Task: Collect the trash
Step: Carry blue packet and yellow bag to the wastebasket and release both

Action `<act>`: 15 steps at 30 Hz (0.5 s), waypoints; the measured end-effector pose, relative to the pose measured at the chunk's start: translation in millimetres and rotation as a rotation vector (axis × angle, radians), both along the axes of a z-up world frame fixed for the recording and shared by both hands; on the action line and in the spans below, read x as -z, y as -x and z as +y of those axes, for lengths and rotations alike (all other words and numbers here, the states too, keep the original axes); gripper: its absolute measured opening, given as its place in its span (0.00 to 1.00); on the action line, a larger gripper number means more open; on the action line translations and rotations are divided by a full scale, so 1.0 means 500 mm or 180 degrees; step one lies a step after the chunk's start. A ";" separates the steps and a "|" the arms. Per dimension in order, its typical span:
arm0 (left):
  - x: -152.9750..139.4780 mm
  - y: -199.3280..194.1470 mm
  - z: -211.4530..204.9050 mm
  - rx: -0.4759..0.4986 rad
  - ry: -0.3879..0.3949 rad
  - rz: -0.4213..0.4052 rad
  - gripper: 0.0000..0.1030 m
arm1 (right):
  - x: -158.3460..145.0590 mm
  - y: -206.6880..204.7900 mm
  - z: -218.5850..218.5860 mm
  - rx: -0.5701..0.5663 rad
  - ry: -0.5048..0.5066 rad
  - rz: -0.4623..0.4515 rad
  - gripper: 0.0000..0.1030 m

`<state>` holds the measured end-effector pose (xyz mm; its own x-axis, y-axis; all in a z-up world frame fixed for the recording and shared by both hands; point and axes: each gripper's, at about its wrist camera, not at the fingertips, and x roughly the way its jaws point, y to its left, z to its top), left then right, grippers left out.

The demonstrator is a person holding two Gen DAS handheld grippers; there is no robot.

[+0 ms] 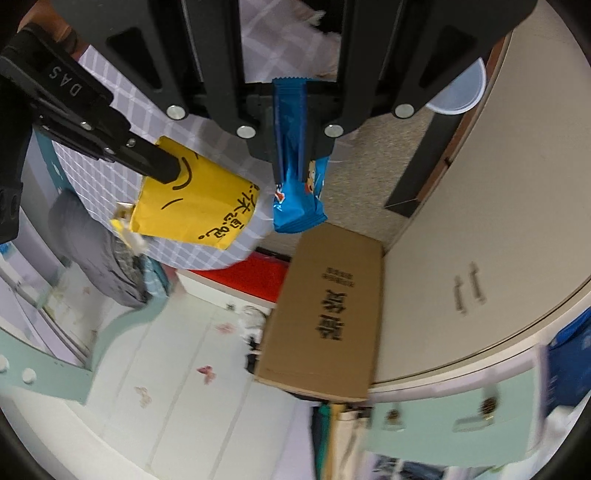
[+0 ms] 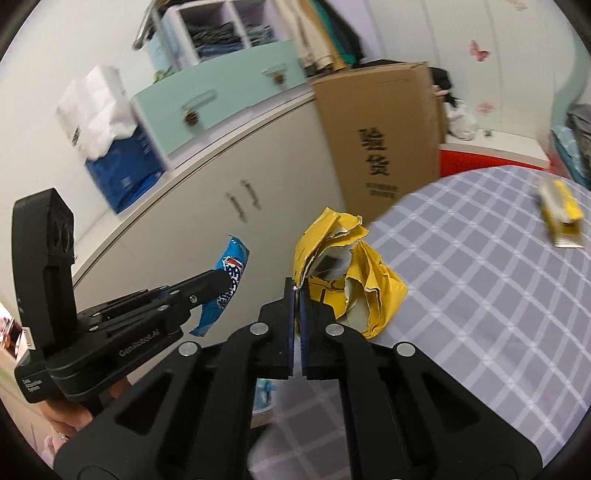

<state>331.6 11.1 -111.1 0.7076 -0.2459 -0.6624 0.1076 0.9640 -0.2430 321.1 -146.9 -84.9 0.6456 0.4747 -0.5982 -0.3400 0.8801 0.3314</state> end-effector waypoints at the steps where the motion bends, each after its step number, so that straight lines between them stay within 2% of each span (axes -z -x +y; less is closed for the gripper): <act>1: 0.005 0.004 0.031 -0.0067 -0.0013 0.0010 0.06 | 0.001 -0.002 0.019 -0.0038 0.0006 0.0005 0.02; 7: 0.049 0.028 0.193 -0.0417 0.0041 0.0131 0.06 | 0.033 -0.015 0.161 -0.0342 0.0047 0.0130 0.02; 15: 0.145 0.041 0.363 -0.0777 0.0118 0.0411 0.06 | 0.128 -0.037 0.343 -0.0691 0.0150 0.0426 0.02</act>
